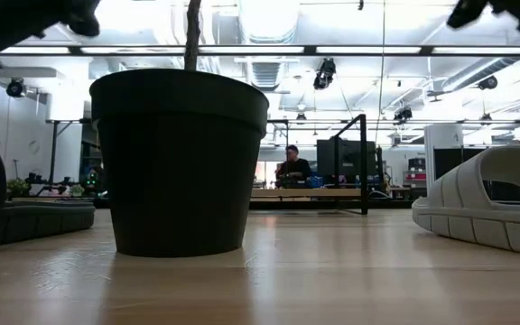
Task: Pick and place slides into the shelf
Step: Put the right gray slide on the shelf
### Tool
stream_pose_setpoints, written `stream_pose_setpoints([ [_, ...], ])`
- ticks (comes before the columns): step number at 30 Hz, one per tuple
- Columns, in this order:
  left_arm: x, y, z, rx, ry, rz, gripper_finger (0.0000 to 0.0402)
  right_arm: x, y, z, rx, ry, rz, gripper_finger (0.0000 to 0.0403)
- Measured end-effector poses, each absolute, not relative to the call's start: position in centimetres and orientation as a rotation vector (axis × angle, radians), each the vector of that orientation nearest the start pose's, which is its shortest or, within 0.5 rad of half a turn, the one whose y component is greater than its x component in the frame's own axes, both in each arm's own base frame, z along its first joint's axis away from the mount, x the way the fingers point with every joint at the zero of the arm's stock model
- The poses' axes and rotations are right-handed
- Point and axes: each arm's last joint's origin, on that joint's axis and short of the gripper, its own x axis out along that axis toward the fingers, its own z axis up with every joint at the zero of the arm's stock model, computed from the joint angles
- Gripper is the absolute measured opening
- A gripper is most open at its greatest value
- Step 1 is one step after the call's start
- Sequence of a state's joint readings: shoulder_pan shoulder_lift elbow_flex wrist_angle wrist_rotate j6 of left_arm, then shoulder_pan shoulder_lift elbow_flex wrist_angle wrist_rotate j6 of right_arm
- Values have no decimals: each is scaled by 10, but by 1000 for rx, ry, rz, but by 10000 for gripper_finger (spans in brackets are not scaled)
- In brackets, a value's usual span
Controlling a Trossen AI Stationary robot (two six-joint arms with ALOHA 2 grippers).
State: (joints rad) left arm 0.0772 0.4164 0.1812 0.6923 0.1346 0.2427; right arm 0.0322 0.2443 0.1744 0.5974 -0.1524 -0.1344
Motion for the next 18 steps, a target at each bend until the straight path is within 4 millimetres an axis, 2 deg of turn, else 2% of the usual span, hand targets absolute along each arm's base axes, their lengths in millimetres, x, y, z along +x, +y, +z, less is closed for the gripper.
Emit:
stream_pose_setpoints([
  [3, 123, 4, 262, 300, -464, -59, 83, 99, 9, 284, -171, -527, 192, 53],
  [6, 126, 3, 267, 318, -470, -90, 101, 107, 14, 308, -166, -446, 310, 66],
  [9, 124, 3, 273, 391, -538, -63, 114, 123, 19, 326, -112, -279, 357, 88],
  [13, 120, 3, 276, 402, -583, -54, 123, 139, 27, 353, -169, -52, 376, 115],
  [18, 116, 2, 272, 400, -594, -54, 124, 143, 35, 387, -100, 265, 417, 127],
])
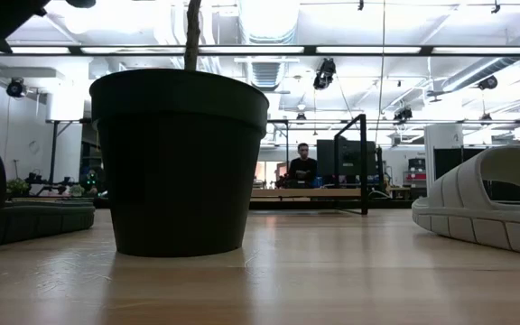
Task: Pick and place slides into the shelf
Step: Put the right gray slide on the shelf
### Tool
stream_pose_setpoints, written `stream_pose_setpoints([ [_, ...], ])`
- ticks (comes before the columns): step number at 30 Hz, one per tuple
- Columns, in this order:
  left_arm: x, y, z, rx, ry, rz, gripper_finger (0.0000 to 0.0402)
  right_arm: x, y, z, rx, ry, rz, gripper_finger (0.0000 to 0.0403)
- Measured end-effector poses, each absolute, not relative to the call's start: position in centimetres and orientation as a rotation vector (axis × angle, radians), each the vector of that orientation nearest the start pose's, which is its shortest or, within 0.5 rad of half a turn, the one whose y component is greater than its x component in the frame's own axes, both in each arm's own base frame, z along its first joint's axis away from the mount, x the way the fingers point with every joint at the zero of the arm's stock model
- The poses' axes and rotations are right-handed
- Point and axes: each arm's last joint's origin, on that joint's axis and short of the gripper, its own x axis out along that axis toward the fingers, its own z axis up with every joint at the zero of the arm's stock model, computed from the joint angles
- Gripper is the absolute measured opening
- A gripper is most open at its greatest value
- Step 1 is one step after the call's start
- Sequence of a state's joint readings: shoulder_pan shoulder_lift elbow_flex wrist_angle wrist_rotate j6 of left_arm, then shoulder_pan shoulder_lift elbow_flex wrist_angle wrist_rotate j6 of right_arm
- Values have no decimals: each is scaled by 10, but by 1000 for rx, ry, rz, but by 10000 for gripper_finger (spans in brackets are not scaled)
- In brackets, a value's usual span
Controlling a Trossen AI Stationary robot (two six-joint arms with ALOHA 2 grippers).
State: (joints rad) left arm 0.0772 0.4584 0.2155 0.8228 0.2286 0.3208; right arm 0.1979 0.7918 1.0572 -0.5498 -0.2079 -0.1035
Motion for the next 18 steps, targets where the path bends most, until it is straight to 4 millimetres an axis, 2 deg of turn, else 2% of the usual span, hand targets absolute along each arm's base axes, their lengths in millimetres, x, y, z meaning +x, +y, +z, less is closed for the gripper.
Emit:
stream_pose_setpoints([
  [5, 112, 2, 266, 399, -598, -54, 124, 150, 46, 405, 67, 463, 438, 122],
  [9, 109, 2, 266, 337, -611, -74, 124, 162, 63, 406, 167, 550, 476, 118],
  [11, 107, 2, 267, 315, -617, -80, 124, 169, 75, 404, 201, 594, 491, 119],
  [14, 106, 2, 267, 300, -622, -85, 124, 180, 97, 400, 225, 641, 424, 120],
  [18, 107, 2, 266, 282, -605, -92, 124, 190, 135, 392, 218, 726, 372, 117],
])
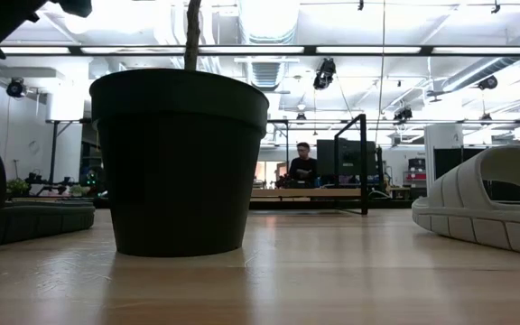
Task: Pick and place slides into the shelf
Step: Put the right gray slide on the shelf
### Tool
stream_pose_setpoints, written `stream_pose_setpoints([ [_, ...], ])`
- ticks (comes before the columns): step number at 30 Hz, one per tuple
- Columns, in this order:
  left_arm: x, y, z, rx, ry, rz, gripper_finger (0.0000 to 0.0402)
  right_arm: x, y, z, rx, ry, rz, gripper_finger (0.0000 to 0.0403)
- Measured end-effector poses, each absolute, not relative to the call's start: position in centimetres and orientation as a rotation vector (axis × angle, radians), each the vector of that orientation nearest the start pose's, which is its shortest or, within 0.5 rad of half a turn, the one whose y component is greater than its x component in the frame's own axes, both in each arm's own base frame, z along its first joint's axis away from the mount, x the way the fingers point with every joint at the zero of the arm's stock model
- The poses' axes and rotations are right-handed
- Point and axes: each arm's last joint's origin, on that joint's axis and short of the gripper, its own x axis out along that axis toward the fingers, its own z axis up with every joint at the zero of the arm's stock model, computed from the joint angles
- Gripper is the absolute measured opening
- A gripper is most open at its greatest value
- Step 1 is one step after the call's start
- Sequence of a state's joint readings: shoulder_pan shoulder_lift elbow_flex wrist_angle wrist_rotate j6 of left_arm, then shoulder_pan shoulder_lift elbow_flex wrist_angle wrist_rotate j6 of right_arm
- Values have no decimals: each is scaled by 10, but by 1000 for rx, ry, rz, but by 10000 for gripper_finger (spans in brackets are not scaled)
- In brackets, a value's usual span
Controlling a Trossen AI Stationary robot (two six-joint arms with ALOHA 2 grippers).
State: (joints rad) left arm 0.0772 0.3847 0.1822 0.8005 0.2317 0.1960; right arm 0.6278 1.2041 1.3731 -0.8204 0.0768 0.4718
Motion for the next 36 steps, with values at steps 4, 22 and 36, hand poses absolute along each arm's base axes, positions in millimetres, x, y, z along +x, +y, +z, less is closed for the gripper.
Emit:
stream_pose_setpoints([
  [4, 106, 2, 266, 281, -608, -92, 124, 190, 174, 384, 194, 787, 292, 110],
  [22, 107, 2, 267, 284, -619, -90, 124, 212, 253, 284, 30, 1096, -226, 63],
  [36, 108, 2, 267, 276, -612, -93, 124, 208, 248, 257, -155, 1261, -406, 43],
])
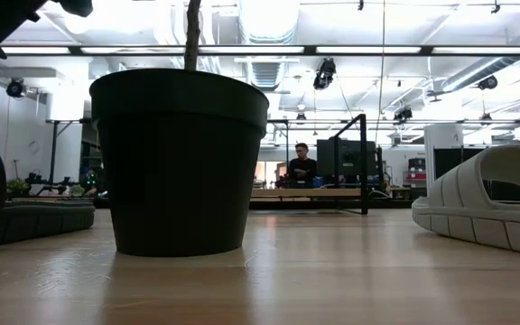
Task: Pick and place slides into the shelf
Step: Put the right gray slide on the shelf
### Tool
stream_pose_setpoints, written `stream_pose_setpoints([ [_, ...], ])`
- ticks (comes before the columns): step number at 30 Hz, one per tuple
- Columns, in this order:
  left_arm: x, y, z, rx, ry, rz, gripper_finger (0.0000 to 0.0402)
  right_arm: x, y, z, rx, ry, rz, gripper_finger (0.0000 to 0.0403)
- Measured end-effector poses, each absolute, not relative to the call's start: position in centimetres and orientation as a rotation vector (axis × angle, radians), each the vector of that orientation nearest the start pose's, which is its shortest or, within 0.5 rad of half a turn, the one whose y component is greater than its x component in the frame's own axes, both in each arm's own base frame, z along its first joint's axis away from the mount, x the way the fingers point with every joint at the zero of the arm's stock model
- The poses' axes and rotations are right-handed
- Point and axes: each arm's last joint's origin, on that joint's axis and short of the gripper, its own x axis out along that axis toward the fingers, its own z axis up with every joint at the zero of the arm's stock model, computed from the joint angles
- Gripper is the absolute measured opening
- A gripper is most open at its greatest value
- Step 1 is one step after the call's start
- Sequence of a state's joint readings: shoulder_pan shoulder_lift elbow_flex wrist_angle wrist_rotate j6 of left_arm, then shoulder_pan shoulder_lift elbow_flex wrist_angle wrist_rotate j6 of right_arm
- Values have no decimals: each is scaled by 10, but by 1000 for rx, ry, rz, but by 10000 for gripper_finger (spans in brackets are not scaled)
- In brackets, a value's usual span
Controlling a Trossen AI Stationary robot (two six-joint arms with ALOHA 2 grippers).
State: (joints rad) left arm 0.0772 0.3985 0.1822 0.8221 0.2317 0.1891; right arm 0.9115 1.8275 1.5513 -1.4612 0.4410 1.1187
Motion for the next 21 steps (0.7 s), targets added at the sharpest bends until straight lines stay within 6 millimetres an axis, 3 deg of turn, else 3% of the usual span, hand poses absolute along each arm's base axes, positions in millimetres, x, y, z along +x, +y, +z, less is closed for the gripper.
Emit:
stream_pose_setpoints([
  [11, 107, 2, 267, 335, -623, -73, 124, 213, 245, 252, -198, 1220, -424, 57],
  [21, 108, 2, 267, 329, -622, -75, 124, 230, 255, 217, -355, 1286, -377, 173],
])
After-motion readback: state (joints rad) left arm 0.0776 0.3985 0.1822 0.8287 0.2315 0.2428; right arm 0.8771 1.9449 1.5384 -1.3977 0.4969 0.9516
